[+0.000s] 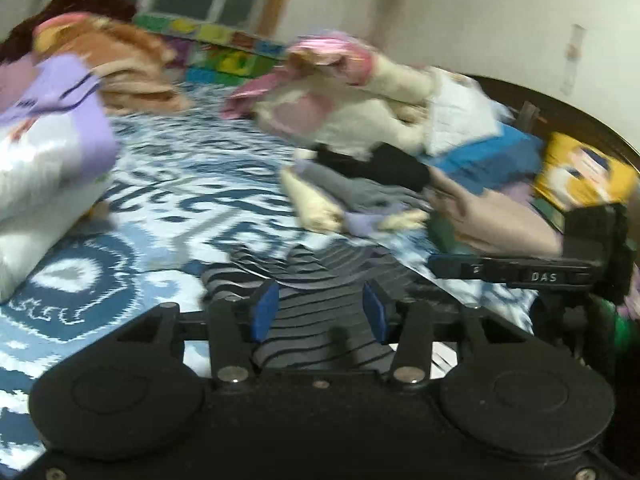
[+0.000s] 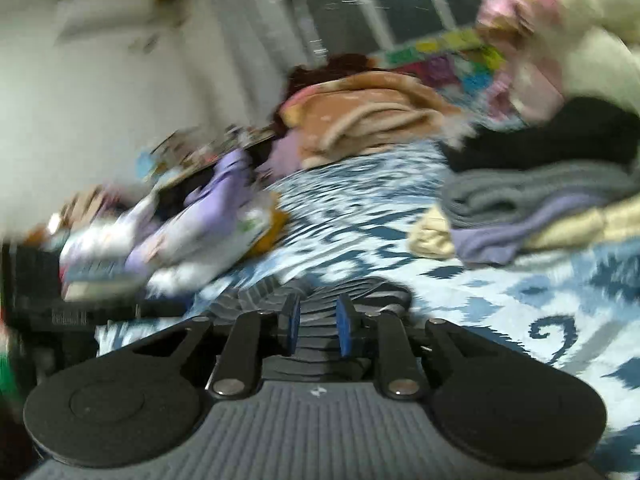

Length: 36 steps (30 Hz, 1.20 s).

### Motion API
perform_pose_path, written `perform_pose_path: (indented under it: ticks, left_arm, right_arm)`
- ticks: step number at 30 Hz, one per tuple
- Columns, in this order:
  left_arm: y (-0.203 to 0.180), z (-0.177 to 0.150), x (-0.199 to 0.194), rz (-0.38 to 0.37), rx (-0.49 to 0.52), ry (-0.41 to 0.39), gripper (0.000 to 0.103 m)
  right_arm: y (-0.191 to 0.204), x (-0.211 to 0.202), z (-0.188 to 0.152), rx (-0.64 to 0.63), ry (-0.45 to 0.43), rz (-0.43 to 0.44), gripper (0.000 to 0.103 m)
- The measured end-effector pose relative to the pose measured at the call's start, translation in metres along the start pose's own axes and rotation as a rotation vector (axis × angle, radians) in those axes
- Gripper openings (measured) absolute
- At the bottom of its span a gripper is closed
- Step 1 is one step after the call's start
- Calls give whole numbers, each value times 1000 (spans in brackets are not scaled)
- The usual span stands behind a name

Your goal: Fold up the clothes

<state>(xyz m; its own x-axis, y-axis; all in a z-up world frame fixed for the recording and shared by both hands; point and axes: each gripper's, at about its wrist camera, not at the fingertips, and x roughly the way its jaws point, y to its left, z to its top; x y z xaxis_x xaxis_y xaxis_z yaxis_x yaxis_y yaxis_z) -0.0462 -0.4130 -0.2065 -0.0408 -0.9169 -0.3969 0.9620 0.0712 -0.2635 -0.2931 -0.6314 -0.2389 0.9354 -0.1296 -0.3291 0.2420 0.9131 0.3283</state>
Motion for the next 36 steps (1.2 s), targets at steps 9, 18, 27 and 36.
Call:
perform_pose_path:
  ticks: [9,18,27,36]
  left_arm:
    - [-22,-21,13,44,160,109,42]
    - [-37,-32,21,80,205,163,44]
    - [10,-18,-9,143,-267,18,61]
    - [42,-36,15,118,-543,108,61]
  right_arm:
    - [22,5,-12,-114,84,-40,28]
    - [48,15,-34,-236,161,-129,26]
    - [14,-12,-24,194,39,-175,64]
    - [-35,20,-36,497,113,-141,69]
